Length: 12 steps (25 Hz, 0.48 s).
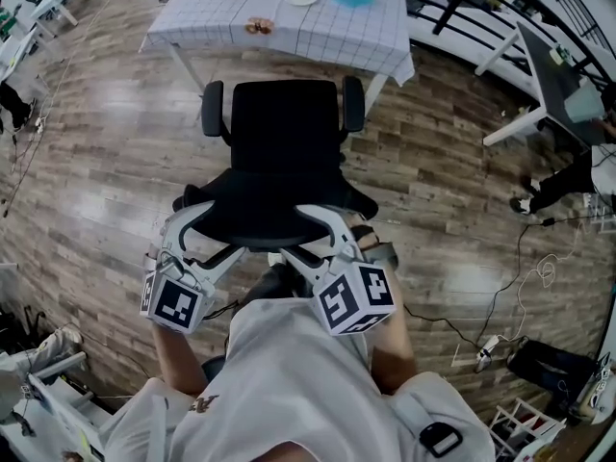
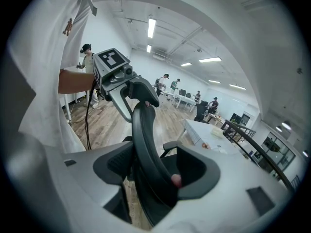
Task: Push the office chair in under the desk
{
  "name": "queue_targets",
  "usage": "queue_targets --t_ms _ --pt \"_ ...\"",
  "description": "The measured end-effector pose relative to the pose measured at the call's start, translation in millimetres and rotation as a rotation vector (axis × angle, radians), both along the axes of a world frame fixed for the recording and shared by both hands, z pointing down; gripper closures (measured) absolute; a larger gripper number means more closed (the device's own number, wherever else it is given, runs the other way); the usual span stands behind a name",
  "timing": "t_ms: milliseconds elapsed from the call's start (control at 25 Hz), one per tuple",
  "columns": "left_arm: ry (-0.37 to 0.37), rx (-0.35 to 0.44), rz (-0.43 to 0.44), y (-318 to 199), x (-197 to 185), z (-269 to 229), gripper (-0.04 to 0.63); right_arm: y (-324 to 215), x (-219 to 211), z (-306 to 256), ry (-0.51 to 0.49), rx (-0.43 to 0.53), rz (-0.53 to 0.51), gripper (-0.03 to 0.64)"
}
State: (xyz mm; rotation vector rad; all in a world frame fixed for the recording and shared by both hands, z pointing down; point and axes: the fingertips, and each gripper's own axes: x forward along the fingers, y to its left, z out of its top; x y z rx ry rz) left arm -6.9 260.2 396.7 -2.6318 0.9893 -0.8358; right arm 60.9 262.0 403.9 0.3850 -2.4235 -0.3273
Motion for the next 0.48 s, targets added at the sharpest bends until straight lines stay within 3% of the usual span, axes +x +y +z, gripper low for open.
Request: queue_targets --t_ms 480 --pt "-0.016 0.006 0.016 -18.3 -13.2 5.6 0.261 -16.6 -12.4 6.5 0.024 -0.007 0.024 0.339"
